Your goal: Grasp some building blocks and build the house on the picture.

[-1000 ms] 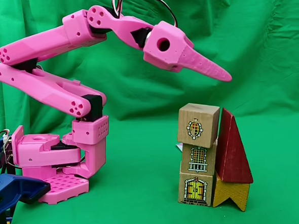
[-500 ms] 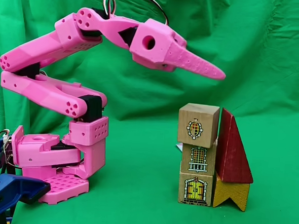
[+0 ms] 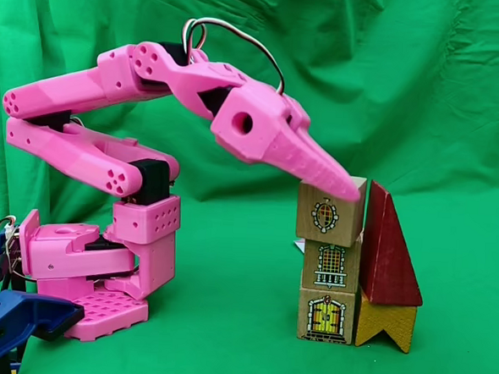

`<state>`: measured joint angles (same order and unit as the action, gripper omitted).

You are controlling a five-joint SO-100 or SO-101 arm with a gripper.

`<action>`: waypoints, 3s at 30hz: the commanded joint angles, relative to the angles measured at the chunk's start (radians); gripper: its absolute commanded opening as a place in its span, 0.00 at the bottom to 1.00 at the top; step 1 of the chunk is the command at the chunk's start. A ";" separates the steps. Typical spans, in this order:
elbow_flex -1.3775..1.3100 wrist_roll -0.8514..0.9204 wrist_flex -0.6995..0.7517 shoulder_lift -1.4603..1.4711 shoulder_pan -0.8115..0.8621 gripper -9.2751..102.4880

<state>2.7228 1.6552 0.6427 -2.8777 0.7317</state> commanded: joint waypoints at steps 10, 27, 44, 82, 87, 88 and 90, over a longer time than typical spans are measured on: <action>-0.006 0.008 -0.002 0.049 -0.015 0.03; -0.014 0.009 -0.003 0.058 -0.112 0.03; -0.003 0.000 -0.002 -0.012 -0.092 0.03; -0.020 -0.005 -0.002 -0.276 -0.377 0.04; -0.021 -0.006 0.003 -0.308 -0.385 0.04; -0.020 -0.006 0.008 -0.311 -0.383 0.04; -0.023 -0.006 0.046 -0.314 -0.377 0.04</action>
<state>2.7274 1.6552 0.6673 -3.1876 0.3559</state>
